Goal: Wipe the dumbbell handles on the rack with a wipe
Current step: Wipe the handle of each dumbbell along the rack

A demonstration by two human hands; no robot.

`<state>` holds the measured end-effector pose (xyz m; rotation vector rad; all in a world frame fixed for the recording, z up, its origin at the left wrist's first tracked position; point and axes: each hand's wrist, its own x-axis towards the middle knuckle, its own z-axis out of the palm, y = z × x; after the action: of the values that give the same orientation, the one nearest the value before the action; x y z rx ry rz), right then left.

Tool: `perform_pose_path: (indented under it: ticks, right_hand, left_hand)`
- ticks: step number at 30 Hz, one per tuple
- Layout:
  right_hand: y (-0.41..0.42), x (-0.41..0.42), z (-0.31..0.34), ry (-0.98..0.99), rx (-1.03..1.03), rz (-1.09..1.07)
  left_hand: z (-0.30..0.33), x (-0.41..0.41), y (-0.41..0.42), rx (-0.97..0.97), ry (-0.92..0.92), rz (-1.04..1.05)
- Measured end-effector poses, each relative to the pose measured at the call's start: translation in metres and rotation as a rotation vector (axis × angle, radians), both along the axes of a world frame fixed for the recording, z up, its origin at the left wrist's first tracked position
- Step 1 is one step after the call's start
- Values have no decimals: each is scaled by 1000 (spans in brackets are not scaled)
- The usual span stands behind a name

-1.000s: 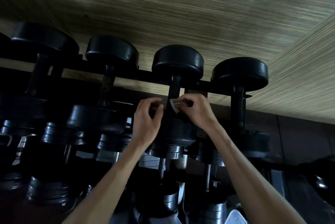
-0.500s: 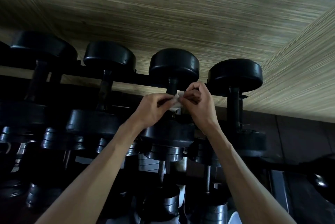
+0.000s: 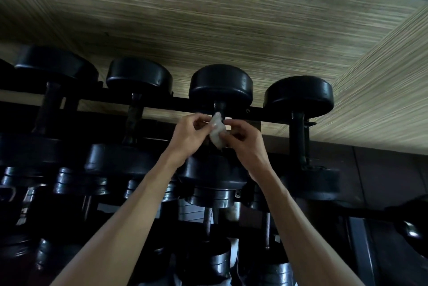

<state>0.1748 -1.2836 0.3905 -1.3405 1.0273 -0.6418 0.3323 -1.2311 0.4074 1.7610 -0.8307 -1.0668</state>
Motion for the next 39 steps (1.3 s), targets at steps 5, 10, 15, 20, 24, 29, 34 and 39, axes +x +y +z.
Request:
perform_pose_path:
  ticks: [5,10,15,20,24,29,34,39]
  right_hand:
    - [-5,-5,7,-40,120,49]
    - [-10,-12,8,-3,178,52]
    - [-15,-12,9,32,203,41]
    - [-13,-2,10,90,199,-80]
    - [-10,5,18,12,178,-149]
    - [-12,0,24,-113,236,-133]
    - [-9,3,24,-135,237,-165]
    - [-8,6,24,-135,294,-154]
  left_hand:
    - [6,3,-1,59,552,138]
    - [3,8,-1,70,574,180]
    - [-2,5,1,53,518,256]
    - [-8,-10,4,-104,-187,232]
    - [-8,-22,6,-306,-398,23]
    - [-7,-22,8,-345,-384,-20]
    - [-7,-29,7,-402,-431,-94]
    - [-18,-27,9,-352,-508,-64]
